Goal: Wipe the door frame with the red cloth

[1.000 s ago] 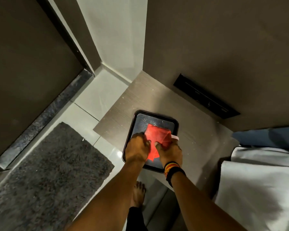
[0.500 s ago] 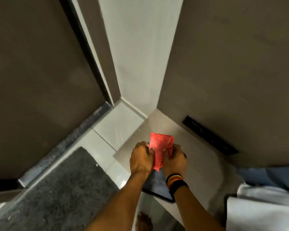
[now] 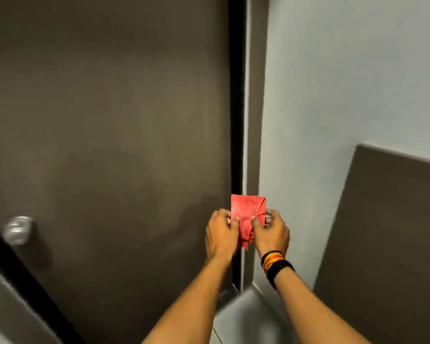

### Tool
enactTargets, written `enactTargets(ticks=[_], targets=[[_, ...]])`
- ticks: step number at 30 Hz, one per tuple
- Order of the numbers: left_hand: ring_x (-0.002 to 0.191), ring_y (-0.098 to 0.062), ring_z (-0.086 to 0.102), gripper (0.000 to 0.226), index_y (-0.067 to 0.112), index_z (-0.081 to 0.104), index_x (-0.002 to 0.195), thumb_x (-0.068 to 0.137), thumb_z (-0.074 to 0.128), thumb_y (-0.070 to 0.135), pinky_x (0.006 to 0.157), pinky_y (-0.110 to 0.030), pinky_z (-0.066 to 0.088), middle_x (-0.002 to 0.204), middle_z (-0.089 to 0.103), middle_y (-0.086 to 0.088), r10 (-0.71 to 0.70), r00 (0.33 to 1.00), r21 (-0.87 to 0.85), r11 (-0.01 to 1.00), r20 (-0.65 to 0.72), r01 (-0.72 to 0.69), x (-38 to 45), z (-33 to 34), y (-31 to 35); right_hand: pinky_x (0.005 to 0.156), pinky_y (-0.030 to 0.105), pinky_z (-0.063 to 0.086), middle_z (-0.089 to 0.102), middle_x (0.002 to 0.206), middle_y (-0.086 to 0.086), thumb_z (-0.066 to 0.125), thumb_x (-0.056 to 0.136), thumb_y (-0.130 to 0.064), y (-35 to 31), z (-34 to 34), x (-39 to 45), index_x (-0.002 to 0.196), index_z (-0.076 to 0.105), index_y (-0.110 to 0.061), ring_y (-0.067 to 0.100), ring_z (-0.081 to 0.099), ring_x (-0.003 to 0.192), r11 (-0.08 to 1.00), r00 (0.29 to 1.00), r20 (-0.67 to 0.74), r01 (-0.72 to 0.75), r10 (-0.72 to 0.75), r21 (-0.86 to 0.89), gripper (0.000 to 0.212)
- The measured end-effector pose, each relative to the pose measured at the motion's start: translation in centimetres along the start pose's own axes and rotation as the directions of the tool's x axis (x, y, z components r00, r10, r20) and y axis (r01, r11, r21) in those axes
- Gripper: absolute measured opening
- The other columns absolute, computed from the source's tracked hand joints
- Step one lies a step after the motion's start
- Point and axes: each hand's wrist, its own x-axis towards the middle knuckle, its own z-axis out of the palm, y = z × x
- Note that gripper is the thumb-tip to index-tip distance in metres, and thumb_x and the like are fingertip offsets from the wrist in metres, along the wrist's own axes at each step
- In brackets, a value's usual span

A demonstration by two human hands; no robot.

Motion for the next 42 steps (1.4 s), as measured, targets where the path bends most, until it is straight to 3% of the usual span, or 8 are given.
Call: enactTargets(ticks=[4,15,27,30,32,35,38,42], targets=[[0.092,-0.029,0.065,0.018,0.013,0.066,0.094,0.093,0.066,0.03,0.083,-0.04,0.051,0.099,0.066,-0.007,0.097,0.975,-0.031,0.994,-0.198,-0.105,4.3,-12.5,3.8,0.063,0.023,0.048,0.073,0.082,-0.008,0.074,0.081,-0.027,-13.3,3.1,-2.2,0.102,0.067,-0.025,0.024,0.072,0.085,0.973,0.981,0.028,0.187,-0.192,0.133,0.022],[0.091,-0.028,0.068,0.015,0.014,0.071,0.091,0.089,0.07,0.029,0.082,-0.041,0.055,0.098,0.07,-0.008,0.163,0.785,0.12,0.986,-0.597,-0.114,3.4,-47.2,0.8,0.082,0.041,0.055,0.074,0.1,0.009,0.067,0.083,-0.034,-36.7,17.9,-21.3,0.107,0.062,-0.023,0.034,0.067,0.099,0.811,0.818,0.173,0.47,-0.549,0.348,0.027],[0.09,-0.022,0.073,0.018,0.013,0.077,0.096,0.08,0.083,0.019,0.084,-0.037,0.06,0.097,0.078,-0.005,-0.13,0.8,0.001,0.987,-0.586,0.161,-1.9,-59.4,-18.5,0.076,0.033,0.048,0.067,0.097,0.009,0.068,0.084,-0.008,-32.7,33.0,-39.1,0.095,0.061,-0.014,0.036,0.067,0.094,0.871,0.785,0.424,0.285,-0.452,0.401,0.014],[0.085,-0.016,0.072,0.014,0.017,0.074,0.09,0.08,0.083,0.02,0.081,-0.038,0.062,0.092,0.077,0.001,-0.157,0.798,-0.017,0.983,-0.582,0.181,-0.7,-58.9,-21.7,0.081,0.029,0.047,0.05,0.121,0.003,0.068,0.085,-0.005,-30.9,35.9,-40.0,0.117,0.052,-0.02,0.021,0.063,0.104,0.825,0.8,0.29,0.396,-0.526,0.404,0.039],[0.078,-0.013,0.072,0.01,0.018,0.074,0.085,0.08,0.081,0.021,0.077,-0.038,0.063,0.084,0.076,0.003,-0.143,0.803,-0.008,0.985,-0.578,0.17,0.2,-58.8,-23.1,0.098,0.032,0.047,0.029,0.155,0.007,0.071,0.086,-0.009,-29.1,37.9,-40.8,0.145,0.04,-0.021,0.014,0.047,0.126,0.731,0.702,0.236,0.575,-0.672,0.369,0.068],[0.075,-0.006,0.071,0.002,0.021,0.075,0.083,0.082,0.076,0.022,0.073,-0.035,0.064,0.081,0.074,0.008,-0.056,0.848,0.08,0.99,-0.526,0.115,1.3,-59.3,-24.4,0.108,0.047,0.043,0.009,0.166,0.023,0.056,0.095,-0.039,-26.4,40.8,-41.8,0.157,0.028,-0.029,0.037,0.029,0.146,0.556,0.502,0.305,0.823,-0.809,0.119,0.069],[0.08,-0.001,0.067,0.014,0.028,0.074,0.088,0.086,0.072,0.041,0.072,-0.024,0.059,0.087,0.07,0.015,0.172,0.869,0.329,0.944,-0.464,-0.011,1.6,-61.5,-25.4,0.117,0.057,0.028,0.032,0.154,0.036,0.008,0.101,-0.052,-27.0,42.5,-41.7,0.158,0.019,-0.026,0.05,0.033,0.141,0.516,0.496,0.356,0.855,-0.792,-0.045,0.063],[0.095,-0.012,0.067,0.022,0.026,0.071,0.105,0.1,0.051,0.032,0.081,-0.026,0.056,0.103,0.072,0.008,0.599,0.674,0.715,0.683,-0.433,-0.147,2.5,-66.9,-24.3,0.121,0.06,0.005,0.005,0.16,0.038,0.018,0.101,-0.056,-32.0,44.3,-40.4,0.161,0.002,-0.027,0.051,0.005,0.15,0.496,0.474,0.277,0.868,-0.836,0.012,0.068]])
